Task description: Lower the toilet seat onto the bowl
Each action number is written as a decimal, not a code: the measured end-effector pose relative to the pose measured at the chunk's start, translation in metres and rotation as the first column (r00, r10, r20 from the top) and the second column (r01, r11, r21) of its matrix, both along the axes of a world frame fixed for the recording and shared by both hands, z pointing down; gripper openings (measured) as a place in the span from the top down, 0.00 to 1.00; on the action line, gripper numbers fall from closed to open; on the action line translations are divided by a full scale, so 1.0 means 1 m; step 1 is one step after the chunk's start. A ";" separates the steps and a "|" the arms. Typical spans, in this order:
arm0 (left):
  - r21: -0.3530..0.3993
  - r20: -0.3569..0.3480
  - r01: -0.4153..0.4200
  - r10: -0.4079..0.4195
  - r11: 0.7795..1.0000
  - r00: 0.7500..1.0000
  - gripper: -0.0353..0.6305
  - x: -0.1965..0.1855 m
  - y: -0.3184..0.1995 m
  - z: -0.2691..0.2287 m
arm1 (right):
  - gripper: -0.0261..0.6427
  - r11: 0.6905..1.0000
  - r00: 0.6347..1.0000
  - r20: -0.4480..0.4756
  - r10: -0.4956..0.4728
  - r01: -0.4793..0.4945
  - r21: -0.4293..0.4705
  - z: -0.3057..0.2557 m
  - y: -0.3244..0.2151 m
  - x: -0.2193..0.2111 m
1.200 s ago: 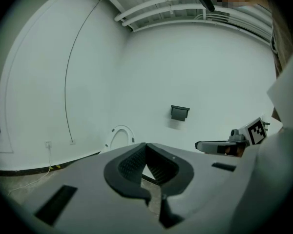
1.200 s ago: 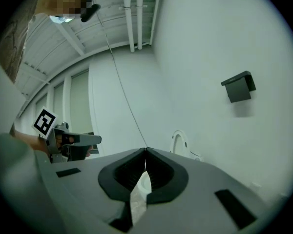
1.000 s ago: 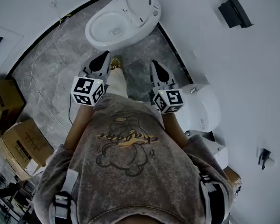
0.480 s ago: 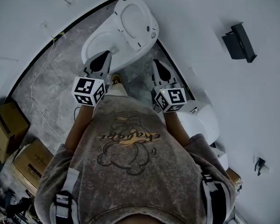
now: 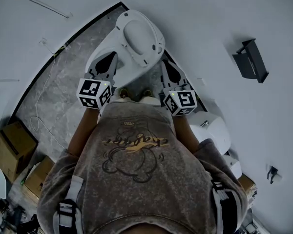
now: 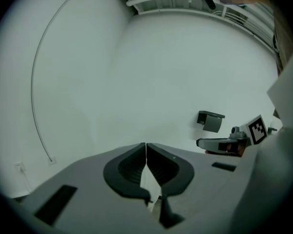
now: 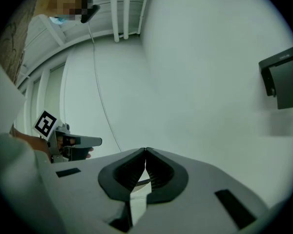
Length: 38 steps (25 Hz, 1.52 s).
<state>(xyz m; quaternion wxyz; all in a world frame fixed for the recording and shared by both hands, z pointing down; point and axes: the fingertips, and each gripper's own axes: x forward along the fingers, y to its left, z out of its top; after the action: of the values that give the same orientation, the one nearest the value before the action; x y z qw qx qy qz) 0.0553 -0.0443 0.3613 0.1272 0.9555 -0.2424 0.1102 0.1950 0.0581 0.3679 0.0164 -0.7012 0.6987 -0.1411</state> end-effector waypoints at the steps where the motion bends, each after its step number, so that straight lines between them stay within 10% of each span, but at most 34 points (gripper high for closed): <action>1: -0.006 -0.007 0.012 -0.012 1.000 1.000 0.93 0.004 -0.004 0.000 | 0.92 1.000 1.000 0.001 0.000 0.000 0.000 0.001 -0.003 0.005; 14: -0.165 -0.021 0.028 -0.032 0.986 0.999 0.52 0.060 -0.033 0.019 | 0.92 0.999 0.999 -0.020 -0.044 0.044 0.012 0.002 -0.025 0.044; 38: -0.460 0.134 0.233 -0.193 0.857 0.972 0.42 0.191 -0.146 0.157 | 0.92 0.996 0.999 0.026 0.042 -0.040 -0.083 0.041 -0.017 0.108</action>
<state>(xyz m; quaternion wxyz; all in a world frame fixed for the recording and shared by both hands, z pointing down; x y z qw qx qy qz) 0.2462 -0.1903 0.5180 0.3573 0.8574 -0.3175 0.1907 0.3029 0.0408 0.4086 0.0000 -0.7136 0.6773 -0.1790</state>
